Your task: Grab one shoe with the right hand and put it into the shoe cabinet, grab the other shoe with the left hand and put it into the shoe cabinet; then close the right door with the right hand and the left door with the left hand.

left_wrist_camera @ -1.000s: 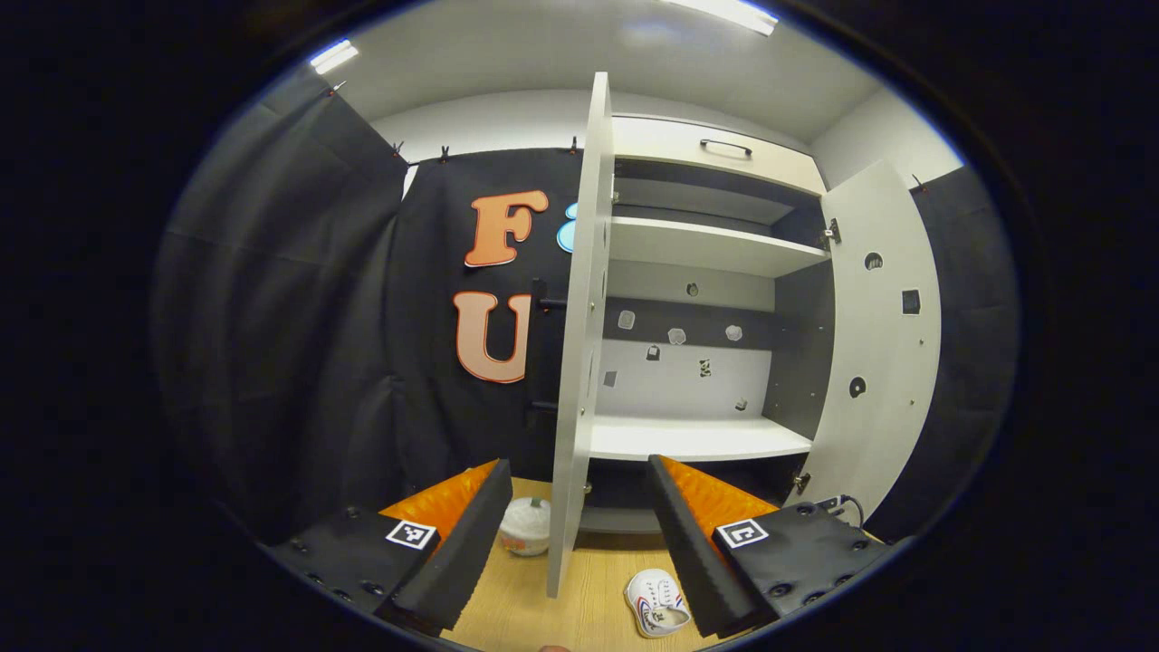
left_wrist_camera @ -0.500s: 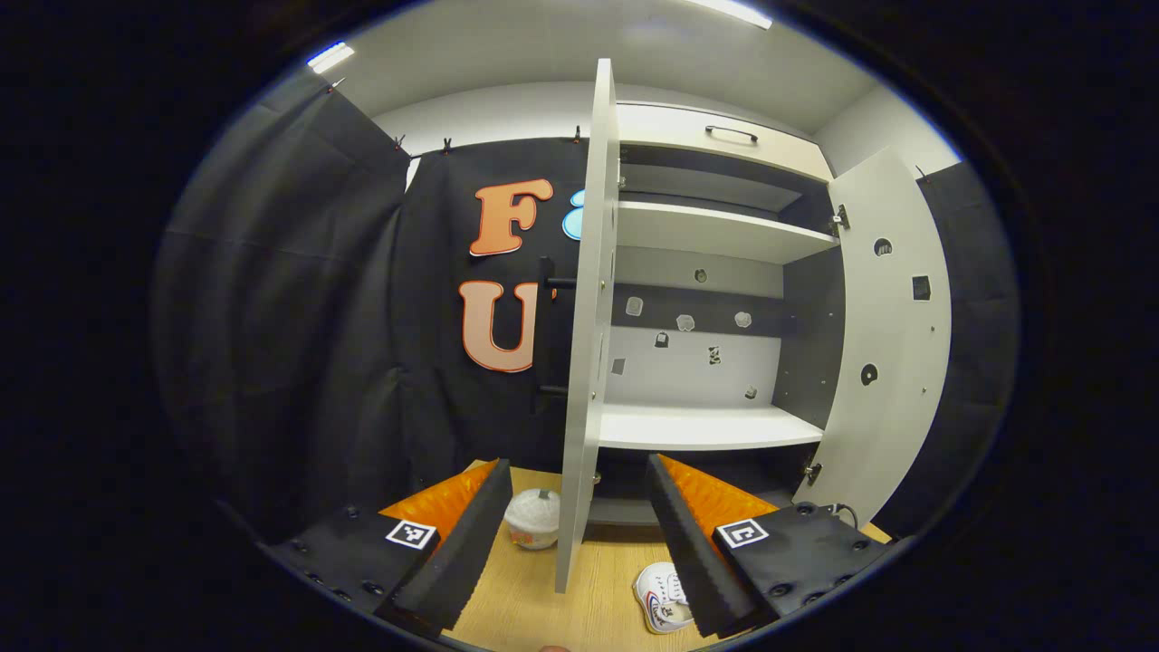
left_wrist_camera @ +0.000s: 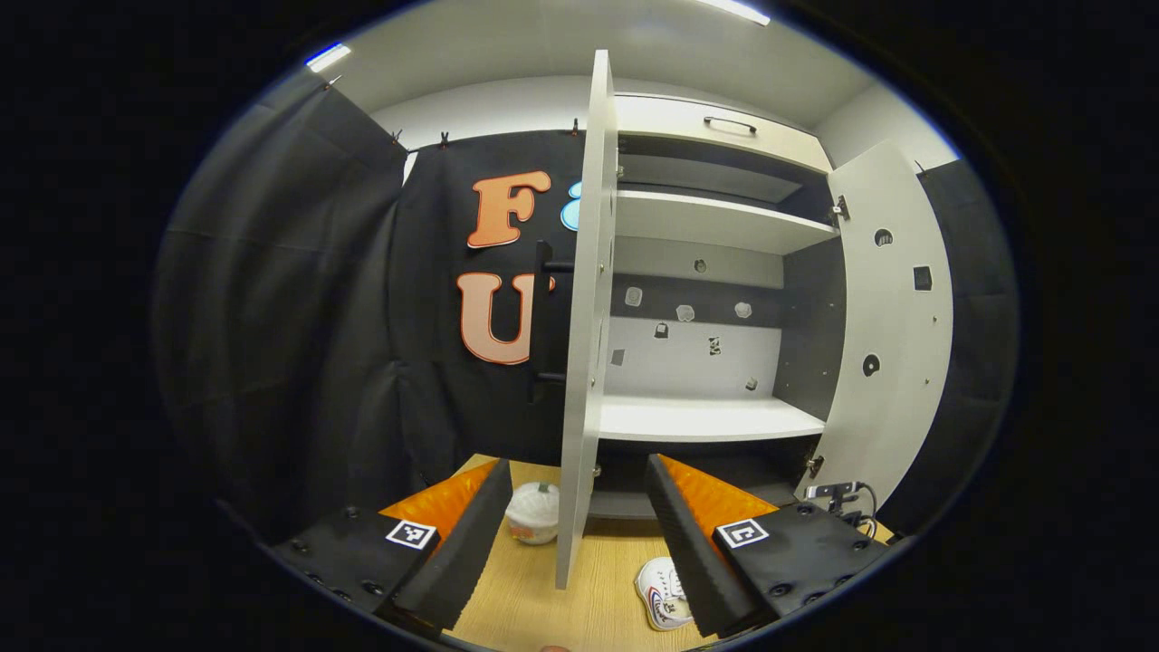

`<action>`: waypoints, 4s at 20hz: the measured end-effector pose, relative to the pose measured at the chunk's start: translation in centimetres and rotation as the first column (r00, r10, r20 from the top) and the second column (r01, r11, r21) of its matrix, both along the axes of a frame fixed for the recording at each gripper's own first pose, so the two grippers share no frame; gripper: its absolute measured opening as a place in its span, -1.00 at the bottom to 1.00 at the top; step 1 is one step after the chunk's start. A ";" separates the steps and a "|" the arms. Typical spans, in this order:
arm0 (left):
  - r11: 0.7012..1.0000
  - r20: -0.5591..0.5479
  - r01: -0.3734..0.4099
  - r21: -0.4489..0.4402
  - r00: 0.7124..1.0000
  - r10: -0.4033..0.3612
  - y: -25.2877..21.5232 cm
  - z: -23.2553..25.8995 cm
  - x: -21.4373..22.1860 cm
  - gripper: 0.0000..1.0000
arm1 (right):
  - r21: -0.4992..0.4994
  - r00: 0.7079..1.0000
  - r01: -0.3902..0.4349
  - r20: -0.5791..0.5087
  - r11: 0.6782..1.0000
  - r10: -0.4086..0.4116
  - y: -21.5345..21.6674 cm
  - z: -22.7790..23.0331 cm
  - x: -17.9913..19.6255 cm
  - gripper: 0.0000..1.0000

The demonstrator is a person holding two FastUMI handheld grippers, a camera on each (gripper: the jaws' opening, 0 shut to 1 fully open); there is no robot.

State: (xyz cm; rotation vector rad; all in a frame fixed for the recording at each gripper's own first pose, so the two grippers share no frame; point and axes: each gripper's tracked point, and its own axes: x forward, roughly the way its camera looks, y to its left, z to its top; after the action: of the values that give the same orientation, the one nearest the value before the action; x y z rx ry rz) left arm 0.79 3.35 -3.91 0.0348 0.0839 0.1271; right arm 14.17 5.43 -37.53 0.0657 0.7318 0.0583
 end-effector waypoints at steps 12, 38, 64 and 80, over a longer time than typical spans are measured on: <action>1.000 0.013 0.016 0.016 1.000 -0.016 0.0 -0.4 0.5 0.94 | 0.059 0.985 -0.115 0.138 0.992 0.107 3.3 21.0 -0.4 -0.95; 0.998 0.014 -0.050 0.043 0.999 0.049 3.5 -0.5 2.0 0.89 | 0.085 0.983 -0.013 0.185 0.996 -0.003 5.2 34.7 27.3 -0.96; 1.000 -0.051 0.029 -0.008 0.998 -0.030 -2.1 -5.0 1.3 0.99 | 0.008 0.859 -0.141 0.498 0.990 0.119 2.7 41.7 12.5 0.64; 0.986 -0.418 0.052 -0.159 0.901 -0.115 -5.4 -26.3 5.3 0.95 | -0.087 0.794 -0.070 0.598 0.994 0.108 -4.3 37.7 -1.3 0.85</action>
State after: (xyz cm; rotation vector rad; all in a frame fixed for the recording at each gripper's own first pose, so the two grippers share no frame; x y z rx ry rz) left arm 6.04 -2.03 -30.24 -0.0796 0.5308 0.0248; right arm 12.90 1.13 0.17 -0.0471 0.0901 0.1411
